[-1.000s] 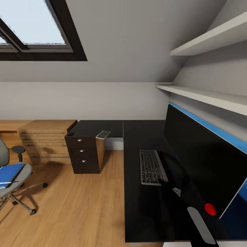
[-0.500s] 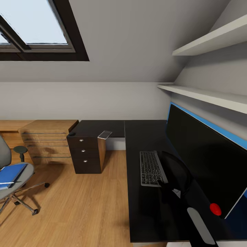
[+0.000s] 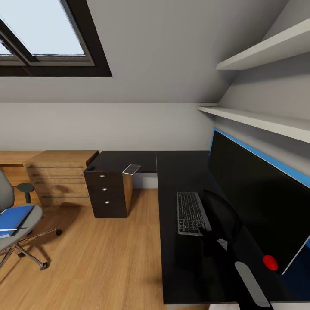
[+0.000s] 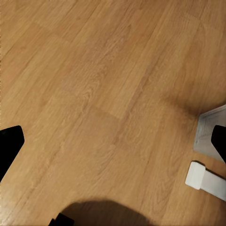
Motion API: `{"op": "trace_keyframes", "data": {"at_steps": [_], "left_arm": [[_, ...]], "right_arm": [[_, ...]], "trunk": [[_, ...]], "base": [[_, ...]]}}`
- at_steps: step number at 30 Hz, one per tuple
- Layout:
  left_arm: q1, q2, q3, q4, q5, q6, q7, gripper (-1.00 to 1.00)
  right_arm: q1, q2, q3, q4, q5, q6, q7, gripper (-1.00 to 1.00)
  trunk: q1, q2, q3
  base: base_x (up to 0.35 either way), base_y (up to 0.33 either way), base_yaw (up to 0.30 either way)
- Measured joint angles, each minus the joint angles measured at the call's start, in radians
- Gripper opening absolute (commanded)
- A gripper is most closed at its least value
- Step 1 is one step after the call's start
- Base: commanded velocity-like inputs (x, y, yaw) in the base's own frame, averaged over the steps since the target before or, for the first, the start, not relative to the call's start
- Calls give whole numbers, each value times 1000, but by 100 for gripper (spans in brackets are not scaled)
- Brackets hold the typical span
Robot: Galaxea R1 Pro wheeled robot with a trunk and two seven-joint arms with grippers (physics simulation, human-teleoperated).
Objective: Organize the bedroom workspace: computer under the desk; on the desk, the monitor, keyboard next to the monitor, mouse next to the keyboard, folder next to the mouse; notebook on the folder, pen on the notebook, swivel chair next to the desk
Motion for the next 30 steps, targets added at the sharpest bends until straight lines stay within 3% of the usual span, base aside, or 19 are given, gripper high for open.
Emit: {"op": "trace_keyframes", "data": {"at_steps": [6, 14, 30], "left_arm": [[0, 0, -1, 0, -3, -5, -2, 100], [0, 0, -1, 0, 2, -60, -5, 100], [0, 0, -3, 0, 3, -64, -5, 100]], "right_arm": [[0, 0, 1, 1, 0, 0, 0, -100], [0, 0, 1, 1, 0, 0, -1, -100], [0, 0, 0, 1, 0, 3, -3, -100]], "trunk": [[0, 0, 0], [0, 0, 0], [0, 0, 0]], "base": [[99, 0, 0], [112, 0, 0], [68, 0, 0]]}}
